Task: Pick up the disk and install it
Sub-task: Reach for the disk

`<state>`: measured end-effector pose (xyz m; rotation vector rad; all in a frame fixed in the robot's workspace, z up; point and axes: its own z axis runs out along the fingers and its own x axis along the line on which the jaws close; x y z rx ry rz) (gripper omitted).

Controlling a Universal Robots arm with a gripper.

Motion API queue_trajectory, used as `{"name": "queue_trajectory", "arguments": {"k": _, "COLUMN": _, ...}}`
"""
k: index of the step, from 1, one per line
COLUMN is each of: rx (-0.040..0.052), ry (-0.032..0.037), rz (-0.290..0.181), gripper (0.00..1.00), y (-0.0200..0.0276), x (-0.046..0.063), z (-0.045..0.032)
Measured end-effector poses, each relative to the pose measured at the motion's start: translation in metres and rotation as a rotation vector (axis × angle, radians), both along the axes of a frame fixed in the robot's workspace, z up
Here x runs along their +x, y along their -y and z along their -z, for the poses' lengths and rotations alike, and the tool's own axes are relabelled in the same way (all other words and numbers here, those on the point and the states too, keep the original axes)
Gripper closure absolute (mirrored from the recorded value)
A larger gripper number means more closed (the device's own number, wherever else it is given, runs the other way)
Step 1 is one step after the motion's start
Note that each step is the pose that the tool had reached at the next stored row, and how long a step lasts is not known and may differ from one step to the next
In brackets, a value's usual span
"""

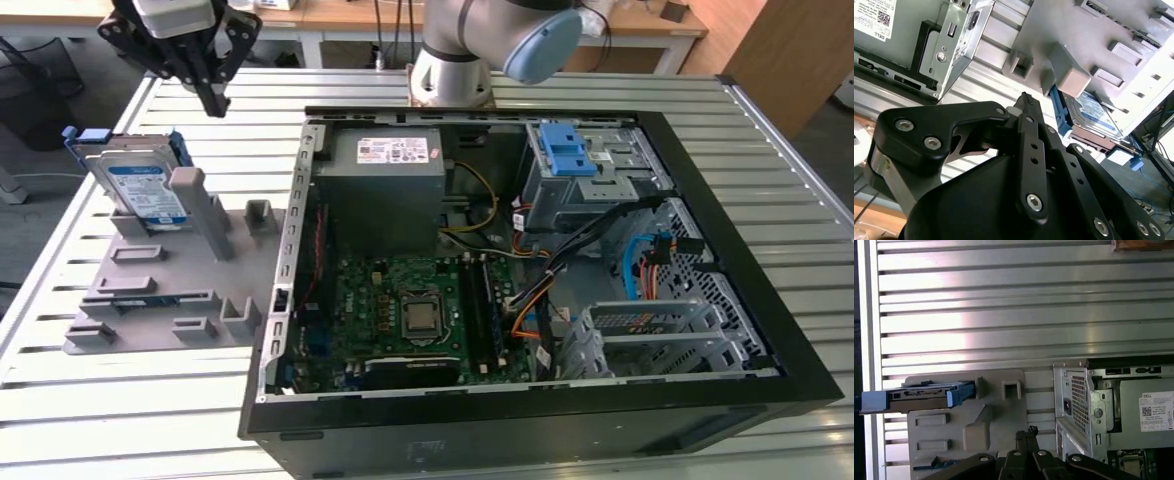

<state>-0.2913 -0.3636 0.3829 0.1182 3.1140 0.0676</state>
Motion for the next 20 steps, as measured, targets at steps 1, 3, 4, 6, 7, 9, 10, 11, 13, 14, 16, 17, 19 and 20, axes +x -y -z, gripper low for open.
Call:
{"name": "queue_trajectory", "arguments": {"k": 1, "rx": 0.0, "ry": 0.0, "rz": 0.0, "gripper": 0.89, "y": -0.0005, "x": -0.001, "z": 0.0}}
{"name": "queue_trajectory", "arguments": {"k": 3, "rx": 0.0, "ry": 0.0001, "rz": 0.0, "gripper": 0.89, "y": -0.0011, "x": -0.004, "z": 0.0002}}
{"name": "queue_trajectory", "arguments": {"k": 4, "rx": 0.0, "ry": 0.0, "rz": 0.0, "gripper": 0.89, "y": -0.0011, "x": -0.005, "z": 0.0003}}
{"name": "queue_trajectory", "arguments": {"k": 6, "rx": 0.0, "ry": 0.0, "rz": -0.002, "gripper": 0.89, "y": -0.0011, "x": -0.007, "z": 0.0005}}
{"name": "queue_trajectory", "arguments": {"k": 7, "rx": 0.0, "ry": -0.0001, "rz": -0.004, "gripper": 0.89, "y": -0.0012, "x": -0.008, "z": 0.0006}}
{"name": "queue_trajectory", "arguments": {"k": 9, "rx": -0.0001, "ry": -0.0003, "rz": -0.014, "gripper": 0.89, "y": -0.0012, "x": -0.01, "z": 0.0008}}
{"name": "queue_trajectory", "arguments": {"k": 10, "rx": 0.0001, "ry": -0.0001, "rz": -0.021, "gripper": 0.89, "y": -0.0012, "x": -0.01, "z": 0.001}}
{"name": "queue_trajectory", "arguments": {"k": 11, "rx": 0.0001, "ry": -0.0001, "rz": -0.03, "gripper": 0.89, "y": -0.0012, "x": -0.011, "z": 0.0011}}
{"name": "queue_trajectory", "arguments": {"k": 13, "rx": -0.0001, "ry": -0.0003, "rz": -0.046, "gripper": 0.89, "y": -0.0013, "x": -0.012, "z": 0.0013}}
{"name": "queue_trajectory", "arguments": {"k": 14, "rx": 0.0, "ry": -0.0003, "rz": -0.051, "gripper": 0.89, "y": -0.0016, "x": -0.012, "z": 0.0014}}
{"name": "queue_trajectory", "arguments": {"k": 16, "rx": 0.0, "ry": -0.0003, "rz": -0.055, "gripper": 0.89, "y": -0.003, "x": -0.015, "z": 0.0015}}
{"name": "queue_trajectory", "arguments": {"k": 17, "rx": -0.0001, "ry": -0.0004, "rz": -0.055, "gripper": 0.89, "y": -0.004, "x": -0.016, "z": 0.0015}}
{"name": "queue_trajectory", "arguments": {"k": 19, "rx": 0.0, "ry": -0.0003, "rz": -0.055, "gripper": 0.89, "y": -0.0059, "x": -0.019, "z": 0.0017}}
{"name": "queue_trajectory", "arguments": {"k": 20, "rx": 0.0, "ry": -0.0002, "rz": -0.055, "gripper": 0.89, "y": -0.007, "x": -0.02, "z": 0.0017}}
